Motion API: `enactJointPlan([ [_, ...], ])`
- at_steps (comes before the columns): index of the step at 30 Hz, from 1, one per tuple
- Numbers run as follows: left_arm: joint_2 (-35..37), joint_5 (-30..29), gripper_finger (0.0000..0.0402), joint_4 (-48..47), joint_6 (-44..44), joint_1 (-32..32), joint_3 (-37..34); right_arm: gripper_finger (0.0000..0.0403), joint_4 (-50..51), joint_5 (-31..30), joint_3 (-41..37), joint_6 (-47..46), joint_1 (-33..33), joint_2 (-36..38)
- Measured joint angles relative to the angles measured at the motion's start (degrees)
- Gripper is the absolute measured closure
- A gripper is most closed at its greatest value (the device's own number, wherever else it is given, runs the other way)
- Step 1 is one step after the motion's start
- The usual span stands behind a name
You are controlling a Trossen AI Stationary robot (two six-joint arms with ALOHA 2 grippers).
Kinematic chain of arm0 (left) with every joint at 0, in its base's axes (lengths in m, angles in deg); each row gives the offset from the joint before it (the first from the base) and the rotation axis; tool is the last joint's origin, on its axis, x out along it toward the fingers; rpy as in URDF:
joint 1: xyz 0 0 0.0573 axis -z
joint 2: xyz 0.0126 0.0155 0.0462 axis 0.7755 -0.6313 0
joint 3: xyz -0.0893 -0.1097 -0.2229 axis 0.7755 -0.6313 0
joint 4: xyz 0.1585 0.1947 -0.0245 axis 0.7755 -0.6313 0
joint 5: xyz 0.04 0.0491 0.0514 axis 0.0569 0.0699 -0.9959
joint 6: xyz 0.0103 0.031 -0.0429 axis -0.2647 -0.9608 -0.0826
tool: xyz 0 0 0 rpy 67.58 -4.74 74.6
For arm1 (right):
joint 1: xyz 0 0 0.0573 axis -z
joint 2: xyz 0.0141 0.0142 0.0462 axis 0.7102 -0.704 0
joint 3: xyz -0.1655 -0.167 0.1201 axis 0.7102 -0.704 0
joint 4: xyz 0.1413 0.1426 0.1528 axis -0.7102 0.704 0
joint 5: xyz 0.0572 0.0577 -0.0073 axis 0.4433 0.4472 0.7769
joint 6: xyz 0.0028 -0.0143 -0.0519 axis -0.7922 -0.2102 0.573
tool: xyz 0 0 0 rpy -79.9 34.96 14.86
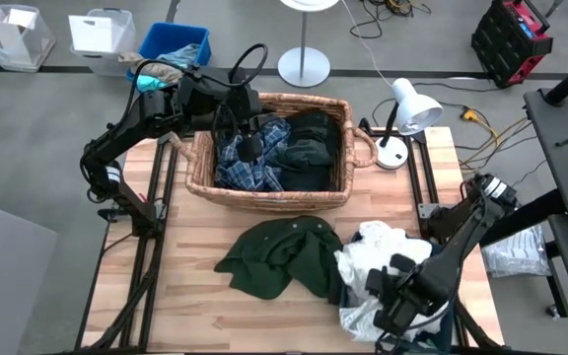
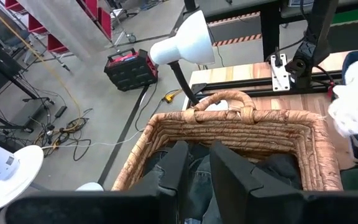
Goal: Sort clothes
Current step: Put the white dress into the blue laundry bin
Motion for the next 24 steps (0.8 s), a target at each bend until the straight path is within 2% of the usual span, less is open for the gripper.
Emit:
enactJointPlan([
  [4, 0.0, 0.0, 0.0353, 0.0, 0.0, 0.0, 0.0, 0.0393, 3.4, -3.8, 0.0, -2.9, 0.0, 3.2],
  [13, 0.0, 0.0, 0.0353, 0.0, 0.0, 0.0, 0.0, 0.0394, 4.0, -8.6, -0.1, -3.8, 0.0, 9.3],
  [20, 0.0, 0.0, 0.0353, 0.4, 0.0, 0.0, 0.0, 0.0394, 11.8, -18.4, -0.1, -10.2, 1.1, 12.1],
  [24, 0.0, 0.0, 0.0353, 1.1, 0.0, -0.2, 0.0, 0.0394, 13.2, -18.6, -0.4, -7.1, 2.9, 11.9],
])
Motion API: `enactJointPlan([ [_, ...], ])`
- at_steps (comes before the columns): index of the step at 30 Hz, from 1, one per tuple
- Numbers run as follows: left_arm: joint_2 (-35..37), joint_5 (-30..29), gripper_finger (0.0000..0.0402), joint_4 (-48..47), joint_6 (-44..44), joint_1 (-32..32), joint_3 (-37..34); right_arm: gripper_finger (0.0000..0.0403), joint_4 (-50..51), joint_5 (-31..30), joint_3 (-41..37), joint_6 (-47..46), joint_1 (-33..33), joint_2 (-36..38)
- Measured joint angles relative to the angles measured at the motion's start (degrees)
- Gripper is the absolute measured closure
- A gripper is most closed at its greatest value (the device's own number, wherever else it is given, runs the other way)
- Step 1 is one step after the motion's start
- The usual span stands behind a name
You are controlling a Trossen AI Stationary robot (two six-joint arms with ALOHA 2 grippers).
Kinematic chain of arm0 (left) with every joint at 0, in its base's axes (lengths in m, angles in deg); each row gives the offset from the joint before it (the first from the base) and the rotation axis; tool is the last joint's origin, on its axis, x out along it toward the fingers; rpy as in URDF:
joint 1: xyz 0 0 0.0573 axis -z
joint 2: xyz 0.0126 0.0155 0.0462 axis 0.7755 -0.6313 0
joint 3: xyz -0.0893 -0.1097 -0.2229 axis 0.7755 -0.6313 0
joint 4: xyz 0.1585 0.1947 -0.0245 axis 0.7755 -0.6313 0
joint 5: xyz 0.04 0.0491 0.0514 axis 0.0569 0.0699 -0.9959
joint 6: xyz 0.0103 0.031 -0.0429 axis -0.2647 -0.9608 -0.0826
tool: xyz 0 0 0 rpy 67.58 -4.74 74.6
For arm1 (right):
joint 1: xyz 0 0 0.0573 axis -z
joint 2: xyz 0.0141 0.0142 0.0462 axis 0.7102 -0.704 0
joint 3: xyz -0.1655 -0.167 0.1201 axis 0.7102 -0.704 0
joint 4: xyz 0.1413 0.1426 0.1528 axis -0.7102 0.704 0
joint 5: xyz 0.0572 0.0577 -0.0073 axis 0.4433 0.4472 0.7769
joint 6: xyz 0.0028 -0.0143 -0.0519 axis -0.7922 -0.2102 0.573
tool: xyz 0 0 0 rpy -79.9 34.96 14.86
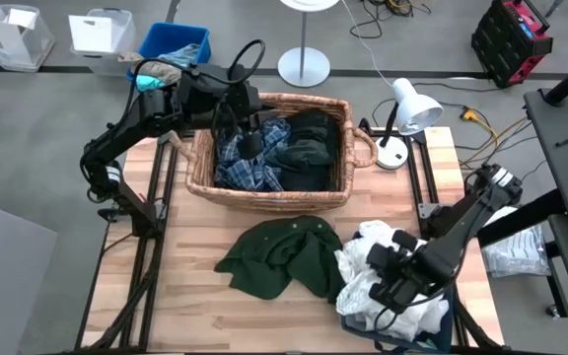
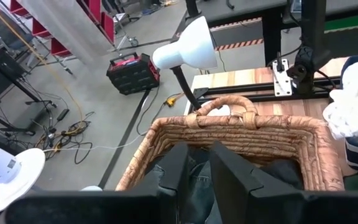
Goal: Sort clothes
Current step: Put the white dress into the blue laundry bin
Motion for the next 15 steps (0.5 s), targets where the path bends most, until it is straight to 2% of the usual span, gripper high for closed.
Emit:
enactJointPlan([
  [4, 0.0, 0.0, 0.0353, 0.6, 0.0, -0.3, 0.0, 0.0394, -3.1, 2.5, -2.6, 4.3, 1.4, -2.1],
  [7, 0.0, 0.0, 0.0353, 0.6, 0.0, -0.5, 0.0, 0.0394, -10.5, 5.4, -5.8, 6.3, 1.6, -4.0],
  [15, 0.0, 0.0, 0.0353, 0.6, -0.2, -0.7, 0.0, 0.0394, -33.8, 21.0, -15.7, 7.7, -0.8, -7.3],
])
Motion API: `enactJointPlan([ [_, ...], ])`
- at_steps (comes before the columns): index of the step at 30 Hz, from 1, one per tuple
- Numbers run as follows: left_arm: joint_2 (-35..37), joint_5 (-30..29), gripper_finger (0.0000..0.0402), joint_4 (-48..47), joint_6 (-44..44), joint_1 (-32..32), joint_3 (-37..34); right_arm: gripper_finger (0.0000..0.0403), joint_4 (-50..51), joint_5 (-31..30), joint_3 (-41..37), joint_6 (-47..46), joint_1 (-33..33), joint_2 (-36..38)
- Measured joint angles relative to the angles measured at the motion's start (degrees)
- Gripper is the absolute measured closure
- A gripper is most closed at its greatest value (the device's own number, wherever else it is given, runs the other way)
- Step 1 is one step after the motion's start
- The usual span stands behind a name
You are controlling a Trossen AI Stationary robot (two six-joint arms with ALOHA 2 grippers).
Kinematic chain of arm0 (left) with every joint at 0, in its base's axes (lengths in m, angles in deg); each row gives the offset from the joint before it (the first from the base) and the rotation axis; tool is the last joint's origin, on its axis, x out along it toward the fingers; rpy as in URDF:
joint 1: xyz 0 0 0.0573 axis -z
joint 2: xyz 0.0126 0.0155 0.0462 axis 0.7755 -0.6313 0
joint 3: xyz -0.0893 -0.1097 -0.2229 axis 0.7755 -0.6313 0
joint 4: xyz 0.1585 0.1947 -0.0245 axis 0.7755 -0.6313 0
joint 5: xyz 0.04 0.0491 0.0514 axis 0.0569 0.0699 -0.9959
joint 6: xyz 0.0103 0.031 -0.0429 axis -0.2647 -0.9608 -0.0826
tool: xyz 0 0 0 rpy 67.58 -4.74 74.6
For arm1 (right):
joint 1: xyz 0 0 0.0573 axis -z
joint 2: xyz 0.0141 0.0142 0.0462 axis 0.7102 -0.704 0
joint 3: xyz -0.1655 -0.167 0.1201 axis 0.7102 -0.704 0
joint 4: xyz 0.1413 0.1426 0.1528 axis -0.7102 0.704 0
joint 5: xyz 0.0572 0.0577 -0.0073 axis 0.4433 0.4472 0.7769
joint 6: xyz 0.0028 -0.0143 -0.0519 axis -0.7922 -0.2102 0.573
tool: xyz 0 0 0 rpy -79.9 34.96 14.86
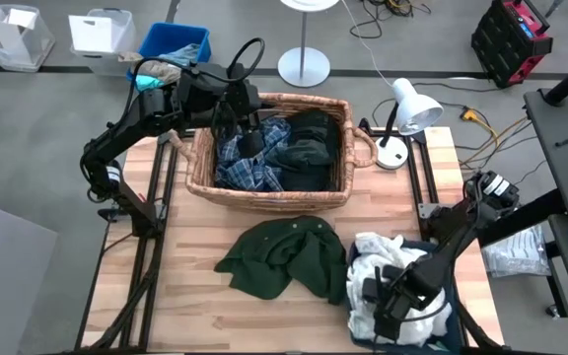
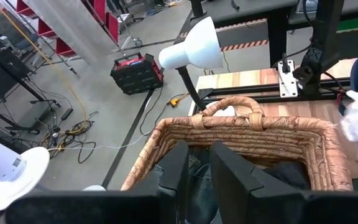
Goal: Sort clothes
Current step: Put the white dress into the blue laundry bin
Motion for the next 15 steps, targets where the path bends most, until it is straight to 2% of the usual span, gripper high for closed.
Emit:
enactJointPlan([
  [5, 0.0, 0.0, 0.0353, 0.0, 0.0, 0.0, 0.0, 0.0394, -0.8, 4.4, -0.9, -0.2, -2.8, 0.0],
  [12, 0.0, 0.0, 0.0353, 0.0, -0.1, 0.0, 0.0, 0.0392, 1.5, 4.9, 2.1, -1.6, -2.4, 2.2],
  [15, 0.0, 0.0, 0.0353, 0.0, -0.2, 0.0, 0.0, 0.0381, 5.7, 5.2, 5.0, -6.6, -2.4, 2.8],
])
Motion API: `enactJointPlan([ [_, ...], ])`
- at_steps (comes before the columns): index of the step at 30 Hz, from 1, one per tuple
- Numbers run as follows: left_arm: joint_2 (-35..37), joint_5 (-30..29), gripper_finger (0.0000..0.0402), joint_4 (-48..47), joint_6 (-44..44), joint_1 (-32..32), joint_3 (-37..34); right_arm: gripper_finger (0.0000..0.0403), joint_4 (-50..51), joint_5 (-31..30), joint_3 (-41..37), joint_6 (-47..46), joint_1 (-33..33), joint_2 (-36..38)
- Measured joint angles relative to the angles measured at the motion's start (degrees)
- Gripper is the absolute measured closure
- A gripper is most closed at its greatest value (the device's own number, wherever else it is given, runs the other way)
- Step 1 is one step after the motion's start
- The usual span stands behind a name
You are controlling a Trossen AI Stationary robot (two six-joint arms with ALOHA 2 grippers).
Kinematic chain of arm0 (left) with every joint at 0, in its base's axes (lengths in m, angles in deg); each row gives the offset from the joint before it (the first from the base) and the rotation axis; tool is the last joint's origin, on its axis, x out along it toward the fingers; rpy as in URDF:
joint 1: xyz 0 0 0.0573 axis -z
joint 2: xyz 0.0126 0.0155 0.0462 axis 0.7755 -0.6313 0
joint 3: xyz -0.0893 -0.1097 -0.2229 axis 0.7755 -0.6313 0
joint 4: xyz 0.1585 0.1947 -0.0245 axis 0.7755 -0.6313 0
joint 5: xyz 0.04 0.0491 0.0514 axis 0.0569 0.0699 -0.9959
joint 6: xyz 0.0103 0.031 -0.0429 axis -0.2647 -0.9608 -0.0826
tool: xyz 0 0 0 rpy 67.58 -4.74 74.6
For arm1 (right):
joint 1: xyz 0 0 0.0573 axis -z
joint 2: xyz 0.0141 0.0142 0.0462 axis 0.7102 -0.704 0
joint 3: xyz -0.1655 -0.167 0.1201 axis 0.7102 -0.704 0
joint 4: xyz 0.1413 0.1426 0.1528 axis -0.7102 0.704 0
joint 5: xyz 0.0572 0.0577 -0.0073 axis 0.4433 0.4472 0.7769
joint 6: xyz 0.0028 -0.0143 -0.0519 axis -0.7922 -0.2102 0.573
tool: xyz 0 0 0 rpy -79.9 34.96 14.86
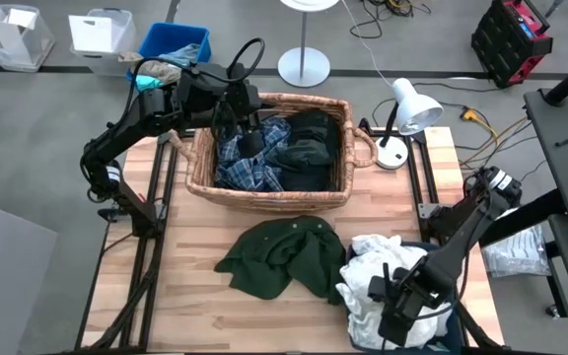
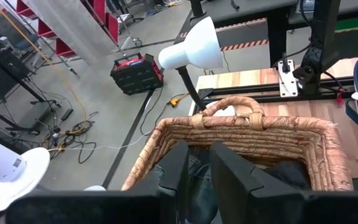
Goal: Sort clothes
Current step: Put the white dress into the blue laundry bin
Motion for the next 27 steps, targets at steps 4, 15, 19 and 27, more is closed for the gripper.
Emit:
enactJointPlan([
  [4, 0.0, 0.0, 0.0353, 0.0, -0.4, 0.0, 0.0, 0.0353, 2.8, 1.3, 4.5, -1.6, -0.1, 0.7],
  [15, 0.0, 0.0, 0.0353, 0.0, -1.3, -0.1, 0.0, 0.0295, 23.6, 5.1, 17.1, -3.4, -0.1, 1.3],
  [19, 0.0, 0.0, 0.0353, 0.0, -1.3, -0.3, 0.0, 0.0301, 33.1, 3.8, 20.5, -5.1, -0.1, 1.3],
  [27, 0.0, 0.0, 0.0353, 0.0, -1.3, -0.6, 0.0, 0.0304, 40.6, -16.2, 20.3, -12.7, 1.1, 3.8],
])
